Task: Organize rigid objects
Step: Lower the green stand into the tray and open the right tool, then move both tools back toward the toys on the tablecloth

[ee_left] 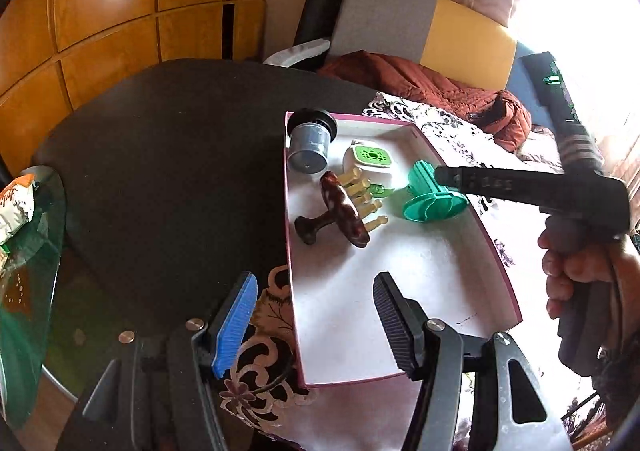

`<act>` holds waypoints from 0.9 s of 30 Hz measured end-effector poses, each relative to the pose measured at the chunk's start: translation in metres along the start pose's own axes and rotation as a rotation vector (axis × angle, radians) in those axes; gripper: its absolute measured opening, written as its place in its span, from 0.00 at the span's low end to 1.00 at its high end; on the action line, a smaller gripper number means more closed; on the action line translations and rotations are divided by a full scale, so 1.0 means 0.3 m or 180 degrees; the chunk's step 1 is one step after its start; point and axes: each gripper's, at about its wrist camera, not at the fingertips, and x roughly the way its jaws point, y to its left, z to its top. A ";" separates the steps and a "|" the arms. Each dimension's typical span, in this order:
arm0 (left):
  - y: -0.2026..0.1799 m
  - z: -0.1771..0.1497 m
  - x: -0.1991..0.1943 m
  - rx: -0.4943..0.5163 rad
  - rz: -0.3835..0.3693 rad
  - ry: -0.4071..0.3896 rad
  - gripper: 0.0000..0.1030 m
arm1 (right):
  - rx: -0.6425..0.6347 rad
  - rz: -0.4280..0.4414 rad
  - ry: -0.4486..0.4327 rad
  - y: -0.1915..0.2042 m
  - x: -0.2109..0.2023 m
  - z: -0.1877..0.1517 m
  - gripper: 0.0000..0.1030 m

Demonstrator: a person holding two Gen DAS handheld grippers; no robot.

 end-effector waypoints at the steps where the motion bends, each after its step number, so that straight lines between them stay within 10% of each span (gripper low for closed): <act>1: -0.003 -0.001 -0.001 0.0009 -0.0005 -0.0001 0.59 | 0.0028 0.0025 -0.0019 -0.010 -0.014 -0.005 0.58; 27: -0.110 -0.018 -0.013 0.0240 -0.0195 0.0056 0.59 | 0.0690 -0.0925 -0.0007 -0.600 -0.304 -0.321 0.71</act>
